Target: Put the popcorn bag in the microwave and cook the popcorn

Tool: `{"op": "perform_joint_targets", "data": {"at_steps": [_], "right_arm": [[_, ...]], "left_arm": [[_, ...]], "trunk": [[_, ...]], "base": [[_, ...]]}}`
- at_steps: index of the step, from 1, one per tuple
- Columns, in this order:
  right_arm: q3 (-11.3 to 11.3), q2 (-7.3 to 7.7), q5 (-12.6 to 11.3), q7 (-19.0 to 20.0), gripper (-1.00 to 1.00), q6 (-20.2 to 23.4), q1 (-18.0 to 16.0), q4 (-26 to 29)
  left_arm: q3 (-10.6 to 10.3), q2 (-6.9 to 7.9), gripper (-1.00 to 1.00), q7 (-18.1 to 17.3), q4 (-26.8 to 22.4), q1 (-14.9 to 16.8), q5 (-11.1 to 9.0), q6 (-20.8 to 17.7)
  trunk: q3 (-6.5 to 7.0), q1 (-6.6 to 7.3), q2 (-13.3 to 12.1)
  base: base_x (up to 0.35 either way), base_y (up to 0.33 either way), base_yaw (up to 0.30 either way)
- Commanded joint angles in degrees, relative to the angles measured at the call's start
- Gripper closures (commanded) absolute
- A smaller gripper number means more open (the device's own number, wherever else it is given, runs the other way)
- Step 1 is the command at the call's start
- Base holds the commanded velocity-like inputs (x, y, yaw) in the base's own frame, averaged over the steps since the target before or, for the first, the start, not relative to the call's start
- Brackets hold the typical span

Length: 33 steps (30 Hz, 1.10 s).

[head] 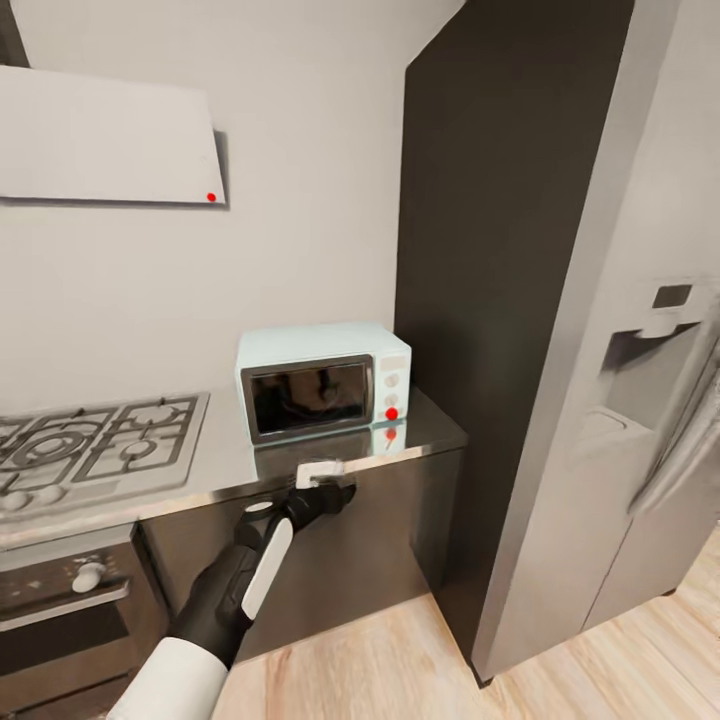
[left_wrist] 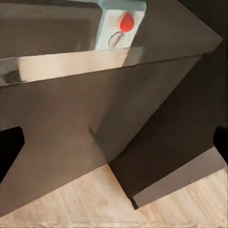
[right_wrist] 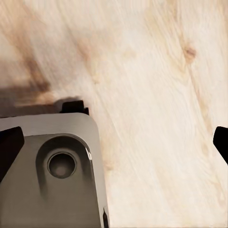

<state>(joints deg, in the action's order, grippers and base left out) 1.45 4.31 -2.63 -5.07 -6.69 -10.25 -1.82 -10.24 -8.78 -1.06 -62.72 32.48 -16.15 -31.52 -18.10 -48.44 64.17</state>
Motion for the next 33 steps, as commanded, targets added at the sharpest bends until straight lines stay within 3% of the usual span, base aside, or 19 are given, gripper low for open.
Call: {"op": "perform_joint_targets", "data": {"at_steps": [1,5,6,8,9,12,15,19,23,25,28,33], "right_arm": [[0.13,-0.01,-0.27,-0.02,-1.00,-0.42,-0.07,-0.20],[0.13,0.13,-0.27,-0.03,-1.00,-0.55,-0.08,-0.14],[0.13,0.25,-0.27,-0.03,-1.00,-0.62,-0.07,-0.12],[0.13,0.37,-0.27,-0.03,-1.00,-0.67,-0.08,-0.11],[0.10,0.36,-0.27,-0.03,-1.00,-0.68,-0.08,-0.11],[0.05,0.28,-0.23,-0.03,-1.00,-0.58,-0.09,-0.11],[0.05,0.25,-0.22,-0.03,-1.00,-0.52,-0.07,-0.18],[0.04,0.21,-0.27,-0.03,-1.00,-0.51,-0.07,-0.19],[0.04,0.14,-0.27,-0.06,-1.00,-0.41,-0.09,-0.20],[0.04,0.20,-0.27,-0.31,-1.00,-0.35,-0.05,-0.20],[0.04,0.29,-0.27,-0.37,-1.00,-0.34,-0.04,-0.20],[0.04,0.46,-0.27,-0.38,-1.00,-0.34,-0.05,-0.20]], "left_arm": [[0.04,-0.05,-1.00,-0.10,0.94,0.01,-0.51,-0.42],[0.14,-0.62,-1.00,-0.12,19.05,0.03,-1.36,0.33],[0.19,-0.73,-1.00,-0.14,24.59,0.04,-2.69,2.05],[0.21,-0.99,-1.00,-0.14,30.57,0.02,-5.20,6.23],[0.21,-1.21,-1.00,-0.38,36.46,0.01,-6.16,8.77],[0.22,-1.21,-1.00,-0.68,47.63,0.02,-6.88,13.03],[0.37,-1.21,-1.00,-0.92,59.67,-0.18,-7.48,19.60],[0.54,-0.72,-1.00,-0.96,62.48,-1.33,-8.28,28.00],[0.57,1.74,-1.00,-0.91,62.77,-7.82,-8.62,29.19],[0.57,4.55,-1.00,-0.88,62.79,-13.02,-8.63,30.23],[0.52,6.42,-1.00,-0.88,62.81,-17.54,-8.63,35.23],[0.57,7.10,-1.00,-0.20,62.81,-18.73,-8.65,36.81]], "trunk": [[-0.07,0.03,0.06],[-0.07,0.03,0.06],[-0.07,0.03,0.06],[-0.07,0.03,0.06],[-0.07,0.03,0.06],[-0.07,0.03,0.06],[-0.07,0.03,0.06],[-0.07,0.03,0.06],[-0.07,0.03,0.06],[-0.07,0.03,0.06],[-0.07,0.03,0.06],[-0.07,0.03,0.06]], "base": [[-0.348,0.000,0.000],[-0.348,0.000,0.000],[-0.348,0.000,0.000],[-0.348,0.000,0.000],[-0.348,0.000,0.000],[-0.348,0.000,0.000],[-0.342,-0.026,0.000],[-0.138,-0.037,0.000],[-0.010,-0.003,0.000],[-0.001,0.000,0.000],[0.000,0.000,0.053],[0.000,0.000,0.241]]}}
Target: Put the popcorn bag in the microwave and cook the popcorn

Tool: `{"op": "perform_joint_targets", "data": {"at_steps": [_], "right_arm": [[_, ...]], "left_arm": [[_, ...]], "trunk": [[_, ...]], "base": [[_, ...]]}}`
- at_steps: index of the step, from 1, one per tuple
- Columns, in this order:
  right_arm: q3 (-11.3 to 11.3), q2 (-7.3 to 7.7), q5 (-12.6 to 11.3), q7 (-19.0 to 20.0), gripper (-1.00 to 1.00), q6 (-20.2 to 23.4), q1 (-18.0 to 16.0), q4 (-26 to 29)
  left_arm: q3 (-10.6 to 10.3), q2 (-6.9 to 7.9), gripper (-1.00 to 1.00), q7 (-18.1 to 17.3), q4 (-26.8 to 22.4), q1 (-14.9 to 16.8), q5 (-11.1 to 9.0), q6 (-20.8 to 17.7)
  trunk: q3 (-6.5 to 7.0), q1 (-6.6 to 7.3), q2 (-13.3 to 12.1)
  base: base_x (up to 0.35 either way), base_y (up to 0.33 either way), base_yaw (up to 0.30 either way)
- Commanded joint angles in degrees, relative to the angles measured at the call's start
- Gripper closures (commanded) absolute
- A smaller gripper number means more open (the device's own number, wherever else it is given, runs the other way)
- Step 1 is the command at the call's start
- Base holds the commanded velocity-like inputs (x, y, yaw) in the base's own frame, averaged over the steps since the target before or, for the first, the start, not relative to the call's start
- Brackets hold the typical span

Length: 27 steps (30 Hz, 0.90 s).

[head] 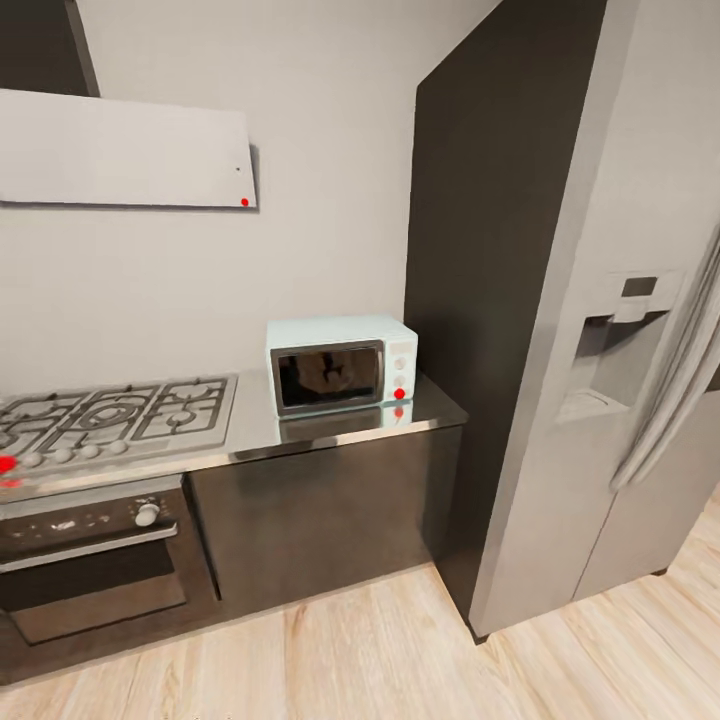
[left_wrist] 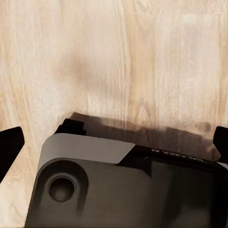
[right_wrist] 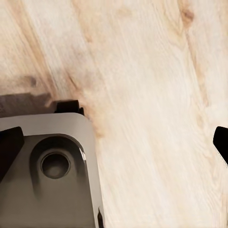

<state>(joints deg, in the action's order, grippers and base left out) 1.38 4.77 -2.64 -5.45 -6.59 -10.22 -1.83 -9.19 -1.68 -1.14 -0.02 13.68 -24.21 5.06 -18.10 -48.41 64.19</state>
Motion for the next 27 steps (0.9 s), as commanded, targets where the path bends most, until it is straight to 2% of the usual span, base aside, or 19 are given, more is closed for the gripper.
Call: {"op": "perform_joint_targets", "data": {"at_steps": [1,9,27], "right_arm": [[0.11,0.03,-0.26,-0.08,-1.00,-0.44,-0.07,-0.19],[0.11,-0.16,-0.26,-0.44,-1.00,-0.53,-0.11,-0.11],[0.04,-0.56,-0.18,-0.29,-1.00,-0.55,-0.06,-0.19]], "left_arm": [[-0.48,0.25,-1.00,0.03,0.11,0.02,-0.58,0.27],[-0.87,1.26,-1.00,0.09,-0.20,-0.01,0.17,0.47],[-0.92,1.30,-1.00,0.09,-0.21,-0.01,0.22,0.48]], "trunk": [[-0.07,0.00,0.04],[-0.07,0.00,0.04],[-0.07,0.00,0.04]], "base": [[0.000,0.000,0.270],[0.000,0.000,0.272],[0.000,0.000,0.272]]}}
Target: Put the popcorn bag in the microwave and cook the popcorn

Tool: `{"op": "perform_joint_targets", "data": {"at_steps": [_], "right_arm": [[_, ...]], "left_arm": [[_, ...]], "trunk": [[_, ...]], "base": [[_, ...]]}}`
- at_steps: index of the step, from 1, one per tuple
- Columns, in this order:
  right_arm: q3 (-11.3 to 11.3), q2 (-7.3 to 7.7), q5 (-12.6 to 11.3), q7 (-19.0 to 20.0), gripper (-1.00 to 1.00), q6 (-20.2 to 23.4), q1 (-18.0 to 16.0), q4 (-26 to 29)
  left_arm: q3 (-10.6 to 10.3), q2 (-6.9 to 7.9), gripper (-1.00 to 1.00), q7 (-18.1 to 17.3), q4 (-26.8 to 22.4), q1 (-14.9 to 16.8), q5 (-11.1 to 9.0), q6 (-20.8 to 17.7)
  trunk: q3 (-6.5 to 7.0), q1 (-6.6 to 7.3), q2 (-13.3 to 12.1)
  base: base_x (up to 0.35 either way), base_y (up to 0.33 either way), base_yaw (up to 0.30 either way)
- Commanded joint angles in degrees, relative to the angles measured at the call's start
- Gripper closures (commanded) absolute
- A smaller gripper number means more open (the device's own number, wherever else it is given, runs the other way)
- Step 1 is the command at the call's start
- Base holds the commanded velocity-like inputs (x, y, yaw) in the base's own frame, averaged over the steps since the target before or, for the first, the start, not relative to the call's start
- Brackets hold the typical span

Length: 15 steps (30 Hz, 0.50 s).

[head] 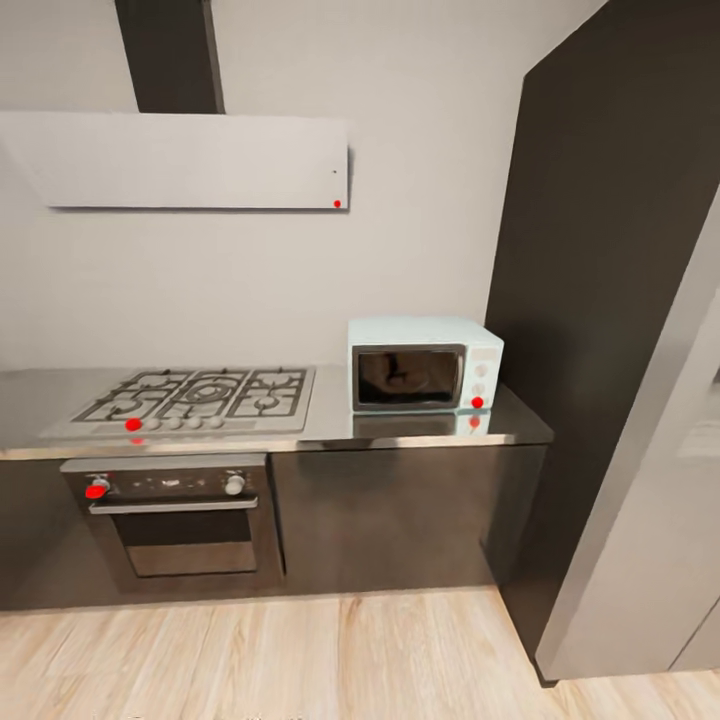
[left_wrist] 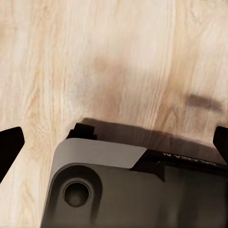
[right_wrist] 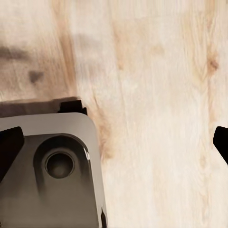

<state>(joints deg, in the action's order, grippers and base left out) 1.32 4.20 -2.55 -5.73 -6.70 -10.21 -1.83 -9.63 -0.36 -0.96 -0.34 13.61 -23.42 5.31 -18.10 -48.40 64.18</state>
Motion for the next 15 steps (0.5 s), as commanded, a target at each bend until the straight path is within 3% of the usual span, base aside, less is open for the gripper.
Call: {"op": "perform_joint_targets", "data": {"at_steps": [1,15], "right_arm": [[0.10,-0.02,-0.24,0.03,-1.00,-0.43,-0.07,-0.19],[0.09,0.00,-0.09,0.74,-1.00,-0.25,-0.10,-0.19]], "left_arm": [[-0.48,-0.01,-1.00,-0.10,0.13,0.05,-0.57,0.23],[-0.50,-0.03,-1.00,-0.10,0.14,0.04,-0.57,0.23]], "trunk": [[-0.07,0.00,0.04],[-0.07,0.00,0.04]], "base": [[0.000,0.000,0.272],[0.000,0.000,0.284]]}}
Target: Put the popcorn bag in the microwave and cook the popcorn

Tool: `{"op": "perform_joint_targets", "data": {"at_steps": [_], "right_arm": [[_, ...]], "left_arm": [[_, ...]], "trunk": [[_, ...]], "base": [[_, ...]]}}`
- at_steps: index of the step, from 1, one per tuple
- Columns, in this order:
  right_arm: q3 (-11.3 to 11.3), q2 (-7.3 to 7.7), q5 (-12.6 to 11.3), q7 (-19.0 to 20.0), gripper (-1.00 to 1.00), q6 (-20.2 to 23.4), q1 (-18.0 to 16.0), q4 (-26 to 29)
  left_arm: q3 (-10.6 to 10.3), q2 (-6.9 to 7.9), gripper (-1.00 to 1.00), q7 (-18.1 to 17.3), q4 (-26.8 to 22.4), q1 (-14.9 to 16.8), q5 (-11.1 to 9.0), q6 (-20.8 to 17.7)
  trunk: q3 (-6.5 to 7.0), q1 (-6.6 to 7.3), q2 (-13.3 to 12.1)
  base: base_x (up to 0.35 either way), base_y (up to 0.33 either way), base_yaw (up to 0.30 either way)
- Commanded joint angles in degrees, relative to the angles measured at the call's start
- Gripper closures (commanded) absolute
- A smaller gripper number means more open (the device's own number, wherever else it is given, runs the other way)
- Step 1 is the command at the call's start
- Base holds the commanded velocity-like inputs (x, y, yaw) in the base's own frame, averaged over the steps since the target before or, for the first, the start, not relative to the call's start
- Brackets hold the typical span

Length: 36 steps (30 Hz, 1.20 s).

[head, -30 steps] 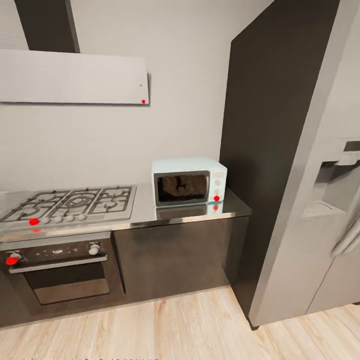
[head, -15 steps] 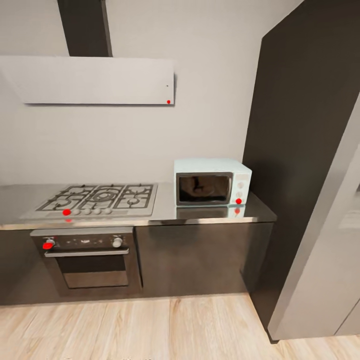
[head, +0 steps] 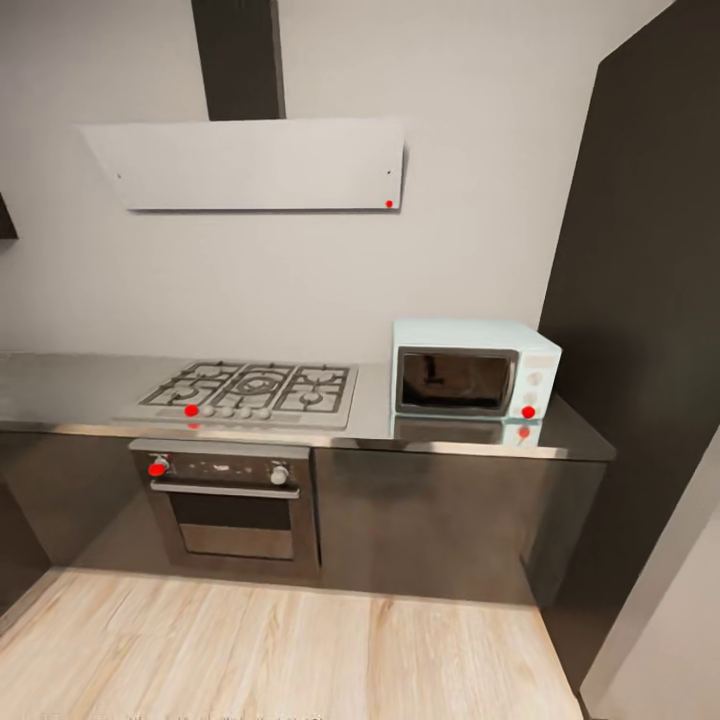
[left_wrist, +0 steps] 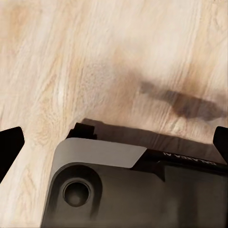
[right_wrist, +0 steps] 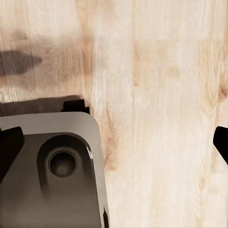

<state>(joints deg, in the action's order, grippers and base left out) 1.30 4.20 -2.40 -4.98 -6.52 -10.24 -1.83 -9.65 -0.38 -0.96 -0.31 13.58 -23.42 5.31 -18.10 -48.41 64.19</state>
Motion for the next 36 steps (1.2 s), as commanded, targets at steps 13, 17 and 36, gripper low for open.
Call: {"op": "perform_joint_targets", "data": {"at_steps": [13,17,36], "right_arm": [[0.11,0.30,-0.31,0.01,-1.00,-0.50,-0.07,-0.17],[0.04,0.45,0.37,0.74,-1.00,-0.51,-0.10,-0.08],[0.76,0.25,3.02,3.36,-1.00,-0.96,-0.14,0.16]], "left_arm": [[-0.48,0.00,-1.00,-0.10,0.10,0.09,-0.58,0.23],[-0.63,-0.11,-1.00,-0.17,0.05,0.08,-0.27,0.17],[-0.37,-0.94,-1.00,-0.22,0.14,0.10,-0.74,-0.48]], "trunk": [[-0.07,0.00,0.04],[-0.07,0.00,0.04],[-0.07,0.00,0.04]], "base": [[0.000,0.000,0.163],[0.000,0.000,0.000],[0.058,-0.124,0.000]]}}
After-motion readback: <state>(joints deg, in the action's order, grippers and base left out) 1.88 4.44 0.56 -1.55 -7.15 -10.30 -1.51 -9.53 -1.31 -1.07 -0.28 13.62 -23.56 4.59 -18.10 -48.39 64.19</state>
